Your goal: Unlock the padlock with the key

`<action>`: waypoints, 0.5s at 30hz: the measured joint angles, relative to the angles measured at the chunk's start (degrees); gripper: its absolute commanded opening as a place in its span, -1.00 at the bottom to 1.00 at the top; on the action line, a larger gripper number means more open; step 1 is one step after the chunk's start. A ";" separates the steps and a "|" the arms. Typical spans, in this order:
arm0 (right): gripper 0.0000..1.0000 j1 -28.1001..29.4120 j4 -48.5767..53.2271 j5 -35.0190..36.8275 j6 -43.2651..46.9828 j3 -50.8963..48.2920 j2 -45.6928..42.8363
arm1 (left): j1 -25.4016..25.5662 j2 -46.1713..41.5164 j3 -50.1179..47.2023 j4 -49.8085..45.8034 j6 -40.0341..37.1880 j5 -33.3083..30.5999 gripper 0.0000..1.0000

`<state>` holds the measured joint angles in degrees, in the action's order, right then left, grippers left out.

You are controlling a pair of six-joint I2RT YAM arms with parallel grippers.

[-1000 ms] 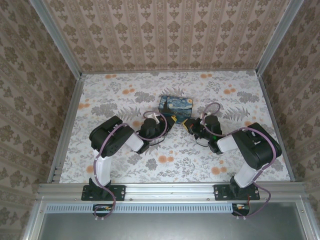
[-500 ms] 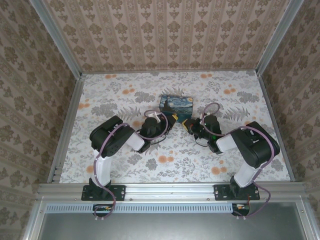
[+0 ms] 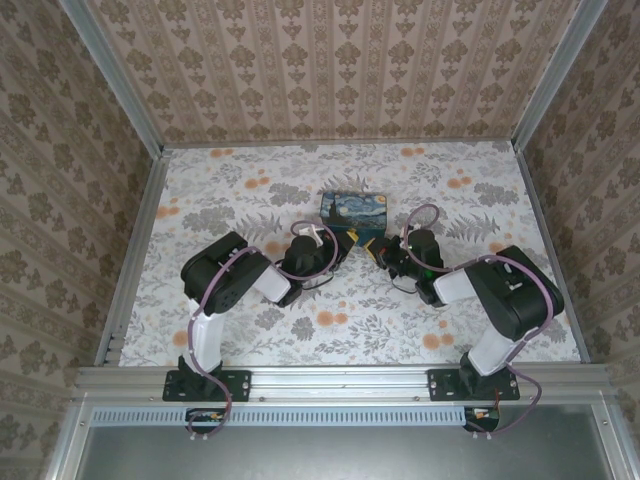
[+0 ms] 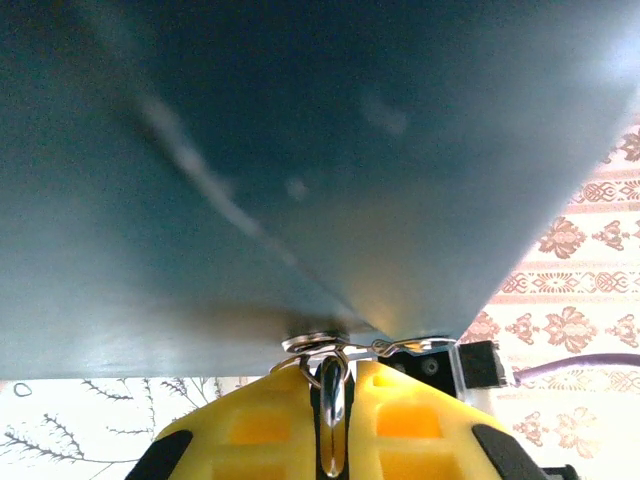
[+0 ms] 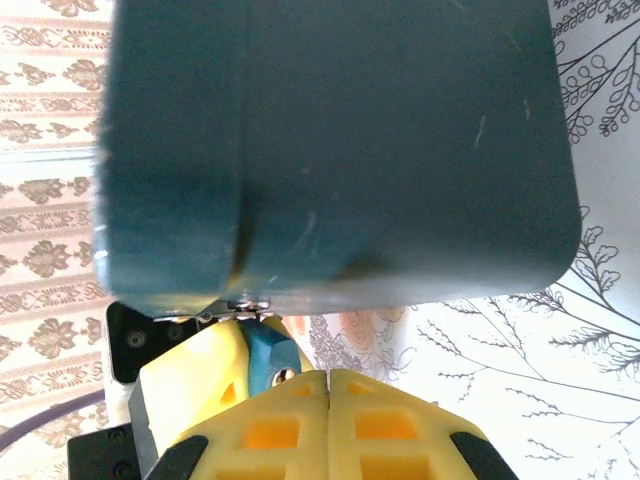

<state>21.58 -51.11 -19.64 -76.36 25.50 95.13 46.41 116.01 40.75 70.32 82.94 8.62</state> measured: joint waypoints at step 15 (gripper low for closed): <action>-1.00 -0.42 6.80 1.27 3.15 -0.52 -3.48 | -0.11 0.11 0.00 0.00 0.02 0.00 -1.00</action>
<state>21.17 -44.31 -18.37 -73.21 24.97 91.66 46.30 116.11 40.75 70.32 82.96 8.62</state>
